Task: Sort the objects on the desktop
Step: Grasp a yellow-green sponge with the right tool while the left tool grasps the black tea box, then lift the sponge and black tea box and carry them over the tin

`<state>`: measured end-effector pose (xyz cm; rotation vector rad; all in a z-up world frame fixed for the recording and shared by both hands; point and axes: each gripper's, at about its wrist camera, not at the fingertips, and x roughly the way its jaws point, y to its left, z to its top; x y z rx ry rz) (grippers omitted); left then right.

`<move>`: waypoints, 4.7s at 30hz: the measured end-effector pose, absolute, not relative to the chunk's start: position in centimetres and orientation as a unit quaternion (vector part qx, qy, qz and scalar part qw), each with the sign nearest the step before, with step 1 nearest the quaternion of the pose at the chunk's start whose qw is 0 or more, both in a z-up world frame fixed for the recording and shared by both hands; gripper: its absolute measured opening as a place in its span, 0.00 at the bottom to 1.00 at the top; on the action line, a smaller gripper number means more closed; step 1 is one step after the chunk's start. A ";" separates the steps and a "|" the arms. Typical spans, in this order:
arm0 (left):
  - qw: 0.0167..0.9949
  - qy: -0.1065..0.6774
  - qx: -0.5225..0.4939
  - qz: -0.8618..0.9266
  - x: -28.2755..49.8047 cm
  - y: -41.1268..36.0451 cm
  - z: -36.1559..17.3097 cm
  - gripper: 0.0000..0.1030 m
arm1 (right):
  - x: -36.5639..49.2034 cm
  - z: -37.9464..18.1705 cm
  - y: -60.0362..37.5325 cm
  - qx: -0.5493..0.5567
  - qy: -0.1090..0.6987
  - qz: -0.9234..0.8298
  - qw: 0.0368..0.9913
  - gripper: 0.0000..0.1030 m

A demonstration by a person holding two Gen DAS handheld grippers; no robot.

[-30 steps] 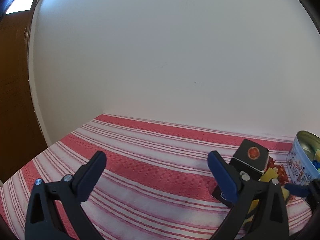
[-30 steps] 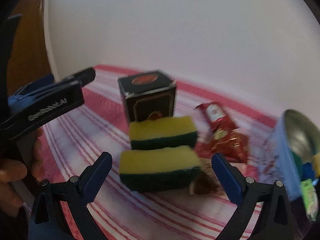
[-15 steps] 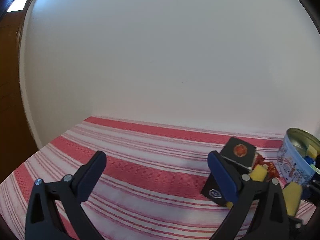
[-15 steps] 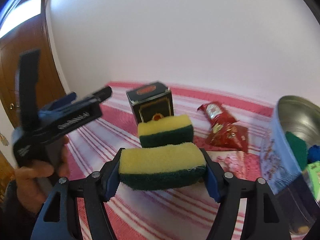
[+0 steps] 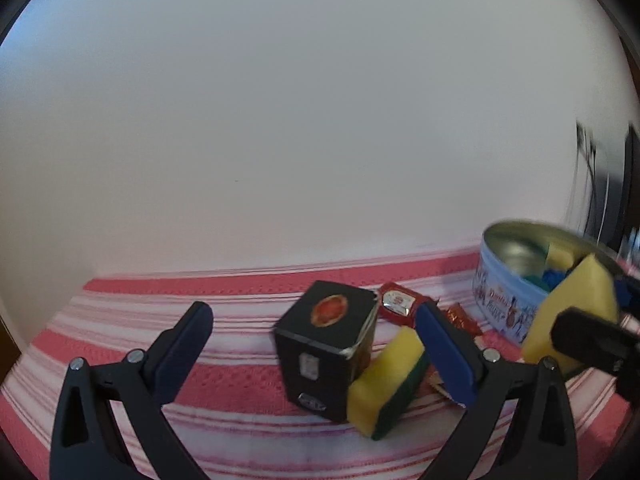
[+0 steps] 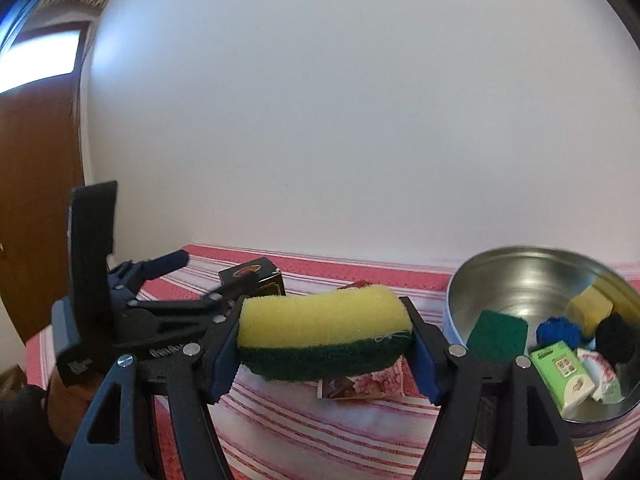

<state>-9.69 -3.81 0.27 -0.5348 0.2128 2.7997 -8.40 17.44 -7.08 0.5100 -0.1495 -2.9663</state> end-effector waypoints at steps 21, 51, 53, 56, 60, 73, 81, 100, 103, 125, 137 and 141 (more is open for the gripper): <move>0.157 -0.017 -0.315 0.936 -14.8 -5.3 -2.4 0.46 | -9.9 -8.4 17.8 0.179 -0.053 -0.981 0.046 0.70; 0.006 -0.016 -0.182 0.983 -8.1 -7.0 -0.4 0.45 | -8.5 -8.2 17.3 0.084 0.028 -0.996 -0.004 0.70; 0.003 -0.020 -0.179 0.984 -7.7 -7.0 -0.4 0.45 | -8.4 -8.2 17.6 0.083 0.028 -0.996 -0.007 0.70; 0.002 -0.021 -0.178 0.984 -7.2 -7.0 -0.2 0.46 | -8.6 -8.4 18.5 0.084 0.022 -0.996 -0.012 0.70; 0.002 -0.016 -0.173 0.985 -6.4 -6.7 -0.1 0.46 | -8.3 -8.4 19.0 0.085 0.018 -0.996 -0.016 0.70; 0.002 -0.007 -0.158 0.987 -4.7 -5.5 0.0 0.46 | -6.0 -8.2 20.2 0.057 0.050 -0.996 -0.036 0.70; 0.003 -0.007 -0.158 0.987 -4.3 -4.9 0.0 0.46 | -4.1 -8.3 21.2 0.029 0.078 -0.995 -0.054 0.70; 0.060 0.005 -0.155 0.986 -1.9 1.8 0.1 0.46 | -0.7 -7.8 27.2 0.011 0.065 -0.990 -0.123 0.70; 0.073 0.008 -0.153 0.986 -1.5 3.2 0.2 0.46 | -0.1 -7.8 28.8 0.011 0.057 -0.989 -0.138 0.70; 0.156 0.018 -0.140 0.978 -1.3 13.3 1.5 0.46 | -0.4 -7.5 38.0 0.024 0.037 -0.971 -0.233 0.70; 0.186 0.022 -0.150 0.971 -2.9 18.8 1.7 0.46 | -4.3 -7.9 42.9 0.070 -0.035 -0.970 -0.231 0.70; 0.192 0.026 -0.161 0.968 -3.4 20.2 1.6 0.46 | -5.6 -8.3 44.0 0.091 -0.058 -0.970 -0.220 0.70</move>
